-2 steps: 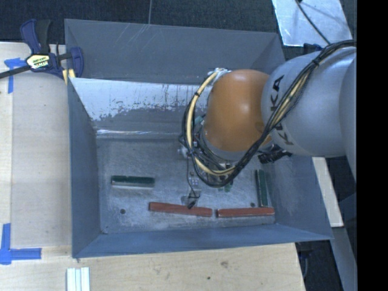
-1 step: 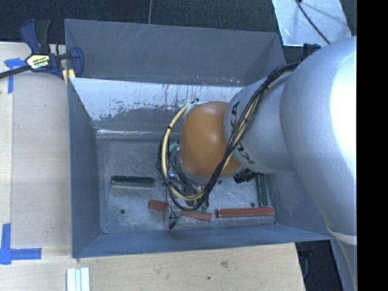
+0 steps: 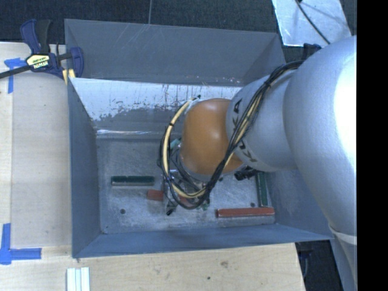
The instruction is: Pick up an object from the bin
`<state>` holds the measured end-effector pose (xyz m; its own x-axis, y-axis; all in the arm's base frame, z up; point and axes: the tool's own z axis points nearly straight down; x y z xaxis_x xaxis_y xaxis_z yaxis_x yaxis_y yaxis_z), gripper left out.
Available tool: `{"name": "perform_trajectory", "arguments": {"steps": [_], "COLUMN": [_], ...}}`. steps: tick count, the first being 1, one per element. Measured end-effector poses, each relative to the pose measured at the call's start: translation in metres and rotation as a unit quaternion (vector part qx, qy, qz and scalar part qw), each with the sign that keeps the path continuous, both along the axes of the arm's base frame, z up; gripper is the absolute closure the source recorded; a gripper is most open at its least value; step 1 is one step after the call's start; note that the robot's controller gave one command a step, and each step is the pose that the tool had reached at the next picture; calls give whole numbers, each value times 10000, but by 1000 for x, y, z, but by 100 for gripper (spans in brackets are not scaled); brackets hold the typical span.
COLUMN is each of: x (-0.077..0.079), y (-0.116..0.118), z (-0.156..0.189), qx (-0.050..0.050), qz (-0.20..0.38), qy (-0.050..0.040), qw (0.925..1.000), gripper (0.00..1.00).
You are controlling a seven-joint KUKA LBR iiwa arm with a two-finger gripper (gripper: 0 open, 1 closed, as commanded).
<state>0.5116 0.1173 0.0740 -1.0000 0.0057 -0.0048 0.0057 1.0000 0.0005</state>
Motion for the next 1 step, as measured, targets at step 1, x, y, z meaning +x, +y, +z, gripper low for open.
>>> {"name": "perform_trajectory", "arguments": {"steps": [1], "x": [30], "y": [-58], "z": [4], "qx": [-8], "qz": [48], "qy": [-11], "qw": [10000], "gripper": [100]}}
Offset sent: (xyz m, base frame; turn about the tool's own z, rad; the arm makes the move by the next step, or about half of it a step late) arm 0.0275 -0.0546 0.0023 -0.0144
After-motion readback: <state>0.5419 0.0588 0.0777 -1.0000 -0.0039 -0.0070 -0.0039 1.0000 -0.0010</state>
